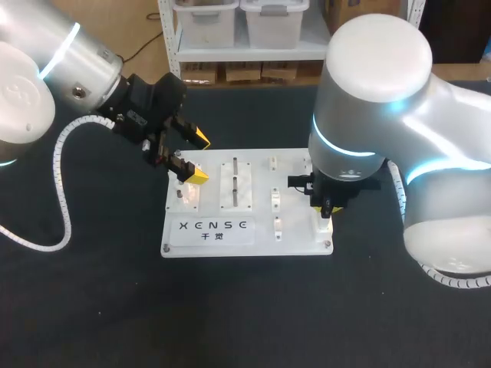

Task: Insert the USB connector, Ethernet cable, and multi-pin plug into their matching sockets one by one.

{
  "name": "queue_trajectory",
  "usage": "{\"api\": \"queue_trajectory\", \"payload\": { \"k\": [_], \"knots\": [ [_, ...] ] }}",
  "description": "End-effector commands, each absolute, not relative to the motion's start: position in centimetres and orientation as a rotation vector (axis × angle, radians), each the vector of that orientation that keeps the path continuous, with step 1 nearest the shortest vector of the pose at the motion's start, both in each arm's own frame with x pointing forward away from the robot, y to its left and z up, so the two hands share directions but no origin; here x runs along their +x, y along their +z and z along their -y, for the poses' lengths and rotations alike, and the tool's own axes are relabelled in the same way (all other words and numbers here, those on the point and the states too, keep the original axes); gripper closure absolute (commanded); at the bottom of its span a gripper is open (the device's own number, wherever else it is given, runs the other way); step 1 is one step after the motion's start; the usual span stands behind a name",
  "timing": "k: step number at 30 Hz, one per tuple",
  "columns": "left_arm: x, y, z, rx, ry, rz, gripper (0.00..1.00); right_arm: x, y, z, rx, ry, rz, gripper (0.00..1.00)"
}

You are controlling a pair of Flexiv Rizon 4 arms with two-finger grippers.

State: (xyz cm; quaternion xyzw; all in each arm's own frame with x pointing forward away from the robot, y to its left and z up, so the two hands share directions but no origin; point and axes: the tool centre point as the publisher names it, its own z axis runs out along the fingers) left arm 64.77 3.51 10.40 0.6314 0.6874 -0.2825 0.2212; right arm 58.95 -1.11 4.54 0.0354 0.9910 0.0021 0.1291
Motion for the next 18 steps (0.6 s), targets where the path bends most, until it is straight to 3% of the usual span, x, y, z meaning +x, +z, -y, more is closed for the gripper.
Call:
{"api": "queue_trajectory", "payload": {
  "k": [1, 18],
  "knots": [
    [64.7, 10.3, -3.6, 1.744, -0.780, -1.897, 0.00, 59.5, -0.2, 0.9, 0.095, -0.028, -2.926, 1.00],
    [64.7, 10.3, -3.6, 1.744, -0.780, -1.897, 0.00, 59.6, -0.6, 1.1, 0.047, 0.001, -2.966, 1.00]
  ]
}}
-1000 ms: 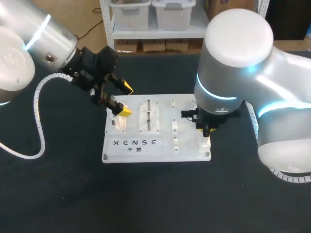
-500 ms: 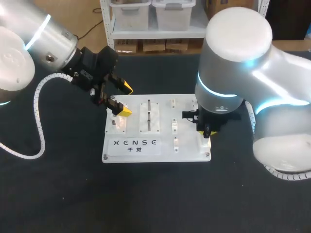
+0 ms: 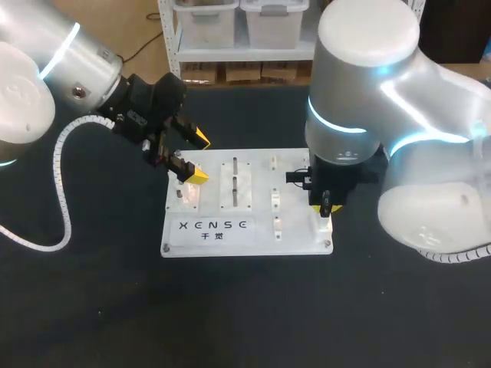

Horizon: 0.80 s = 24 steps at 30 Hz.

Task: Insert the USB connector, Ethernet cable, and multi-pin plug into their matching sockets one by one.

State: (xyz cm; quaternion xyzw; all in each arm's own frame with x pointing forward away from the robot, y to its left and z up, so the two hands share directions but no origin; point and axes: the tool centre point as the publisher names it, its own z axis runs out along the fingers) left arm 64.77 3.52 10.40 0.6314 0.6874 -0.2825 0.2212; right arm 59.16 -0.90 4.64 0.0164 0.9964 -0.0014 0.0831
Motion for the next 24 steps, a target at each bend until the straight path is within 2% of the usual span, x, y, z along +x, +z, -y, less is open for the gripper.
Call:
{"api": "queue_trajectory", "payload": {
  "k": [1, 3, 4, 5, 6, 24],
  "knots": [
    [64.7, 10.3, -3.6, 1.744, -0.780, -1.897, 0.00, 59.6, -0.6, 1.2, 0.036, 0.003, -2.965, 1.00],
    [64.7, 10.3, -3.6, 1.744, -0.780, -1.897, 0.00, 59.6, -0.4, 1.2, 0.018, 0.005, -2.960, 1.00],
    [64.7, 10.3, -3.6, 1.744, -0.780, -1.897, 0.00, 59.6, -0.3, 1.2, 0.016, 0.001, -2.958, 0.95],
    [64.7, 10.3, -3.6, 1.744, -0.780, -1.897, 0.00, 59.7, 0.0, 1.3, 0.011, 0.008, -2.944, 0.53],
    [64.7, 10.3, -3.6, 1.744, -0.780, -1.897, 0.00, 59.7, 0.2, 1.3, 0.015, 0.007, -2.935, 0.00],
    [64.7, 10.3, -3.6, 1.744, -0.780, -1.897, 0.00, 62.1, 7.2, 2.8, -0.015, 0.065, -2.777, 0.00]
  ]
}}
